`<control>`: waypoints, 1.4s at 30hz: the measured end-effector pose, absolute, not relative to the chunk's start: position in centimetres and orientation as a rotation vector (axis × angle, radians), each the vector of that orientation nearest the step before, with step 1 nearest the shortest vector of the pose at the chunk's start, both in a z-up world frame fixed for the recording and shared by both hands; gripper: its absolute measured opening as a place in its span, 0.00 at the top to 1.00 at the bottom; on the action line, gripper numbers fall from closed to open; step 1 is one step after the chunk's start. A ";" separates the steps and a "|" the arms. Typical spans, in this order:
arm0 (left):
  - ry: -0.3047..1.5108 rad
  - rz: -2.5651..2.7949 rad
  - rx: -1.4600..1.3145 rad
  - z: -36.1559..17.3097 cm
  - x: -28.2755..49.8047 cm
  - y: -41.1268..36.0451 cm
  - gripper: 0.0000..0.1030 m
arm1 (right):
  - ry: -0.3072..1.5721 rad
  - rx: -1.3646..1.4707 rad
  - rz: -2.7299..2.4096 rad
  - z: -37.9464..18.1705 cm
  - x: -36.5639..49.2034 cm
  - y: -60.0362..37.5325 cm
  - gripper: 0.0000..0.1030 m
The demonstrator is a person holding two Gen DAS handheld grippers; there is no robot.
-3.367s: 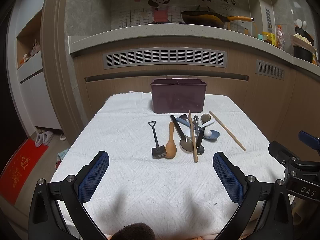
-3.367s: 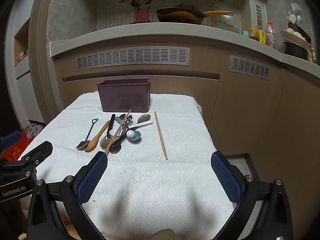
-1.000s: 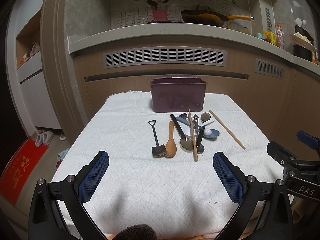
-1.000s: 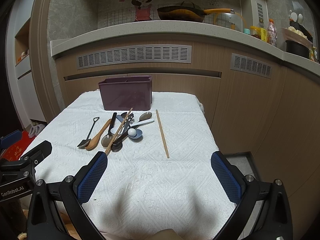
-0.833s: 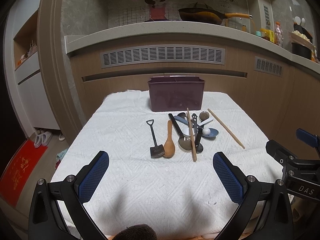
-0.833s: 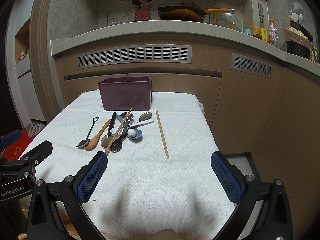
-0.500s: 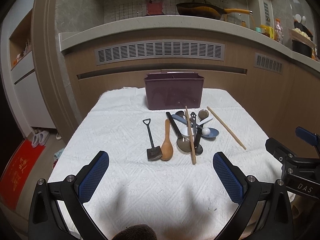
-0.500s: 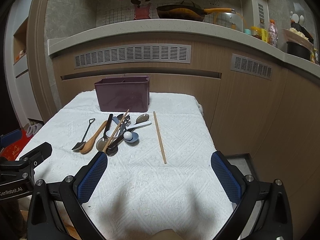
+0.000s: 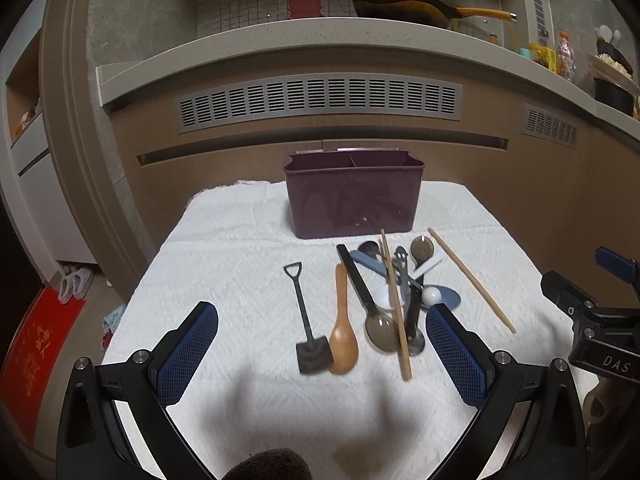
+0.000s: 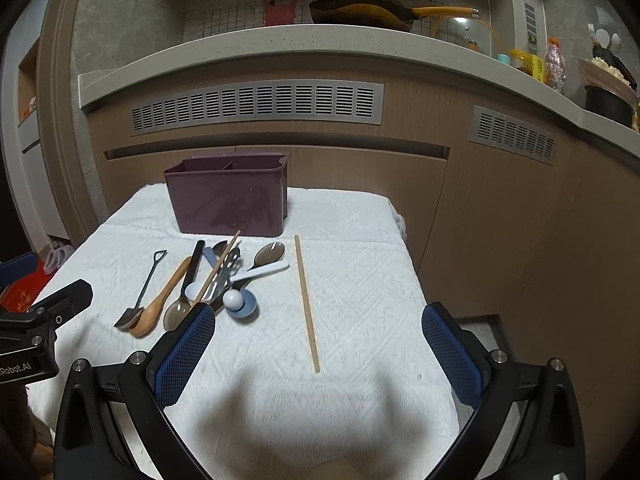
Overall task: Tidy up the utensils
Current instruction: 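Move both grippers down toward the pile of utensils, then grasp a wooden chopstick with the left gripper while the right gripper grasps the grey translucent spoon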
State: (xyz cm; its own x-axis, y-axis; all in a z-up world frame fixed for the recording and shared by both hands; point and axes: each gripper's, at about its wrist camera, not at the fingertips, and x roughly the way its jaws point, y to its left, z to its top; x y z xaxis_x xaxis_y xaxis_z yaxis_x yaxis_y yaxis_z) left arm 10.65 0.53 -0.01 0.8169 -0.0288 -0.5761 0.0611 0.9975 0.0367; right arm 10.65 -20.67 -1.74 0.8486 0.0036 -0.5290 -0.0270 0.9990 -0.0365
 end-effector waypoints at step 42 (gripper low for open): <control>0.966 -0.324 0.050 -7.3 28.5 -8.0 0.65 | 0.713 -0.034 0.097 -6.6 23.1 -25.5 0.50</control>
State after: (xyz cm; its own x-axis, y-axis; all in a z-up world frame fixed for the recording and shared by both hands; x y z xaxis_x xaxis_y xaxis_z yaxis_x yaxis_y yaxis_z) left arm 28.52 -7.96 -7.28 0.5244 -0.2480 -0.8145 0.2925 0.9509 -0.1012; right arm 23.11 -25.47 -6.64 0.7520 0.0767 -0.6547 -0.1002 0.9950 0.0014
